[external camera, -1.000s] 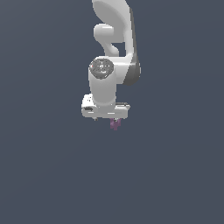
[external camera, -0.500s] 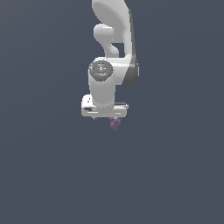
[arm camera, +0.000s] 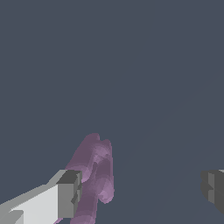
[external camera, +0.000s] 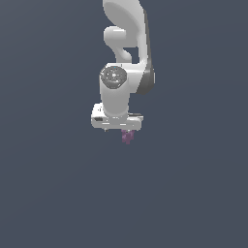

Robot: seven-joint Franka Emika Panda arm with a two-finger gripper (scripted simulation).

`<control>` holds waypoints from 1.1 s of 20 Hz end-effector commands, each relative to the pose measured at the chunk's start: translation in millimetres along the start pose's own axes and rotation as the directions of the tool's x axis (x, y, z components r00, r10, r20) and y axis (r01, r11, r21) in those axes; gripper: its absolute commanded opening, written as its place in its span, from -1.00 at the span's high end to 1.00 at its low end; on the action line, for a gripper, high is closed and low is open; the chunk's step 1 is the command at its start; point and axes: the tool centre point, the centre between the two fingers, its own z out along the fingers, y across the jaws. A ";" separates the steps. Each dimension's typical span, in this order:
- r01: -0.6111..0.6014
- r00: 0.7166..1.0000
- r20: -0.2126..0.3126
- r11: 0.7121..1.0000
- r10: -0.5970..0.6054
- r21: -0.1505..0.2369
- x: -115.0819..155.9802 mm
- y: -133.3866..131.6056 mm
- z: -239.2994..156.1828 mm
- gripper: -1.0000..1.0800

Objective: Pick up the object and move it to a goal position.

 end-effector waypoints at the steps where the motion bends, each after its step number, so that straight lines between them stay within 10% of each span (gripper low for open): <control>1: -0.027 1.000 -0.005 1.000 0.027 0.001 -1.6 -2.9 0.0 -0.92; 22: -0.432 0.897 -0.071 0.900 0.435 0.055 -30.3 -40.9 1.1 -0.92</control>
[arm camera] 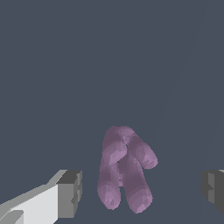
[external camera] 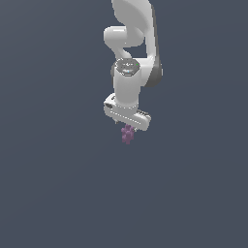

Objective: Pick up the object and move it to a goal position.

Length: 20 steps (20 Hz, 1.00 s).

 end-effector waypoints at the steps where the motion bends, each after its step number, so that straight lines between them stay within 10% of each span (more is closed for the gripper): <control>1: -0.044 0.999 -0.006 0.999 0.044 0.006 -4.3 -1.7 -0.1 -0.92; 20: -0.128 0.992 -0.017 0.992 0.129 0.019 -13.0 -5.2 11.3 -0.92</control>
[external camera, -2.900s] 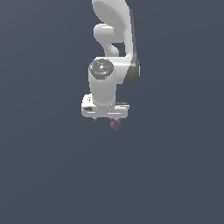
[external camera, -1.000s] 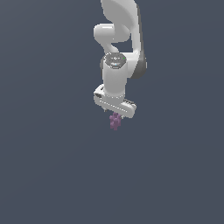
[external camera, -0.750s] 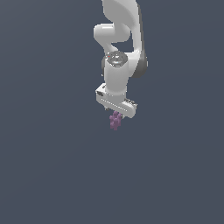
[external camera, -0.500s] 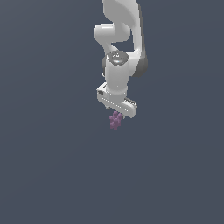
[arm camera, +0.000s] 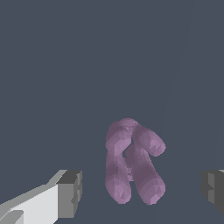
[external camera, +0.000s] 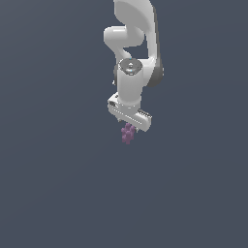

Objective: Pick up the object and move it to a goal position.

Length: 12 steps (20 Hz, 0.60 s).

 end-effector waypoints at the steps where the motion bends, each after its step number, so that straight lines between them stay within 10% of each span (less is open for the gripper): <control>1: -0.001 1.000 0.001 1.000 0.001 -0.001 -0.6 0.3 8.8 -0.92; 12: -0.004 1.000 0.000 1.000 0.004 0.000 -0.6 0.3 43.1 -0.92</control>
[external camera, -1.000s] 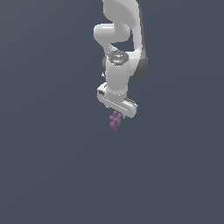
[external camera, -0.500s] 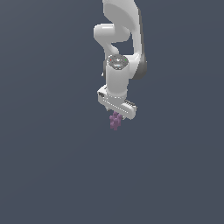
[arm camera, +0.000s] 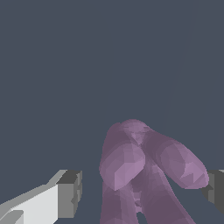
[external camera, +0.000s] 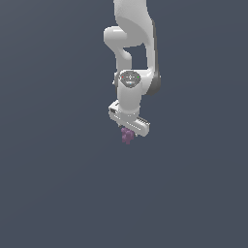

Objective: Pick up the object and move it to a goal position.

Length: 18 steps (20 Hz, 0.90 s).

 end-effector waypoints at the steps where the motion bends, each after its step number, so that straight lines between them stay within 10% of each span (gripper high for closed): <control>1: 0.000 1.000 -0.001 1.000 0.000 0.001 0.4 -0.4 1.3 1.00; 18: -0.001 1.000 -0.002 1.000 0.001 0.002 4.5 -3.4 -11.5 1.00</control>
